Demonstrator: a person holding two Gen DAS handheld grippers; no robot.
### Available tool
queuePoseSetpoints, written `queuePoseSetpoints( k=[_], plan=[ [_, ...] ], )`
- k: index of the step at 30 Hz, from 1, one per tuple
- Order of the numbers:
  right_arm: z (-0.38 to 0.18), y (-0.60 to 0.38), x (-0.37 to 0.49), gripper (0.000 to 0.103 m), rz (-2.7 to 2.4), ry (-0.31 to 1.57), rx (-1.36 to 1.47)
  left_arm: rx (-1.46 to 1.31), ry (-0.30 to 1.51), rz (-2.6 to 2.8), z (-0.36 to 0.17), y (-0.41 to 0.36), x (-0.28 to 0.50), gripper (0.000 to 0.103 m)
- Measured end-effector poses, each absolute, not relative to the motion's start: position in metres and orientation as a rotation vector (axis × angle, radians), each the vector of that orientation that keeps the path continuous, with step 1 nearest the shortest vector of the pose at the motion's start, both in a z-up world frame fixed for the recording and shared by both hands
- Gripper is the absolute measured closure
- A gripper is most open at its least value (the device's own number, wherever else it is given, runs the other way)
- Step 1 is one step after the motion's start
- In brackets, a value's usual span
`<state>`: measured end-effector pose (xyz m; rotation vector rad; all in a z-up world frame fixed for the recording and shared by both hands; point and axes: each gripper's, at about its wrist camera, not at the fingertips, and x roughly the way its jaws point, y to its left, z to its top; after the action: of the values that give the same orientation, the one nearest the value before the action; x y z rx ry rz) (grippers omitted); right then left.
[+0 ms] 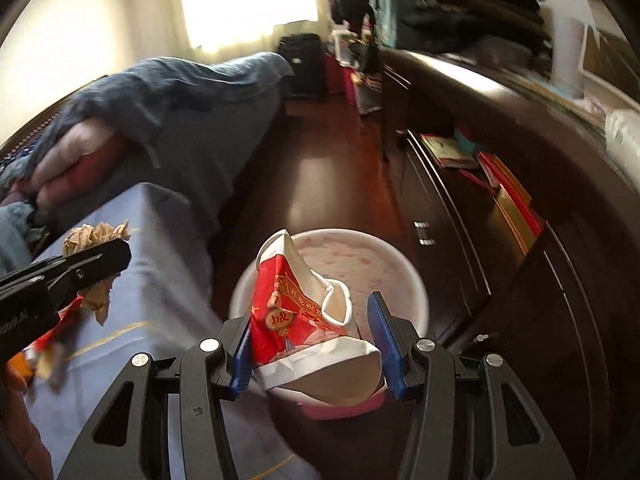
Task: Collect trash
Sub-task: 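Carry both items over the pink wastebasket and open both tools to drop them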
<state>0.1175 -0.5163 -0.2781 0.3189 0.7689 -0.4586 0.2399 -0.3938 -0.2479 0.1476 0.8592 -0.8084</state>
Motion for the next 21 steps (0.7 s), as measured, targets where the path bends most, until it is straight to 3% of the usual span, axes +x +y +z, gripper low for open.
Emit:
queuePoseSetpoints(
  k=[3, 6, 9, 12, 14, 16, 21],
  plan=[
    [-0.295, -0.536, 0.124, 0.051, -0.493, 0.794, 0.315, 0.142, 0.922, -0.859, -0.267, -0.425, 0.251, 0.080],
    [-0.312, -0.552, 0.132, 0.051, -0.481, 0.813, 0.343, 0.137, 0.966, -0.890, -0.288, -0.452, 0.263, 0.072],
    [-0.327, -0.562, 0.137, 0.050, -0.480, 0.830, 0.370, 0.122, 1.026, -0.917, -0.309, -0.470, 0.276, 0.056],
    [-0.332, -0.562, 0.138, 0.038, -0.495, 0.831, 0.361, 0.088, 1.065, -0.919, -0.321, -0.474, 0.284, 0.051],
    [-0.333, -0.561, 0.136, 0.035, -0.500, 0.824, 0.355, 0.069, 1.053, -0.922, -0.318, -0.469, 0.283, 0.048],
    [-0.333, -0.559, 0.135, 0.034, -0.500, 0.823, 0.345, 0.061, 1.025, -0.917, -0.312, -0.464, 0.281, 0.038],
    [-0.326, -0.545, 0.133, 0.031, -0.512, 0.836, 0.334, 0.067, 0.956, -0.882, -0.285, -0.442, 0.270, 0.033]
  ],
)
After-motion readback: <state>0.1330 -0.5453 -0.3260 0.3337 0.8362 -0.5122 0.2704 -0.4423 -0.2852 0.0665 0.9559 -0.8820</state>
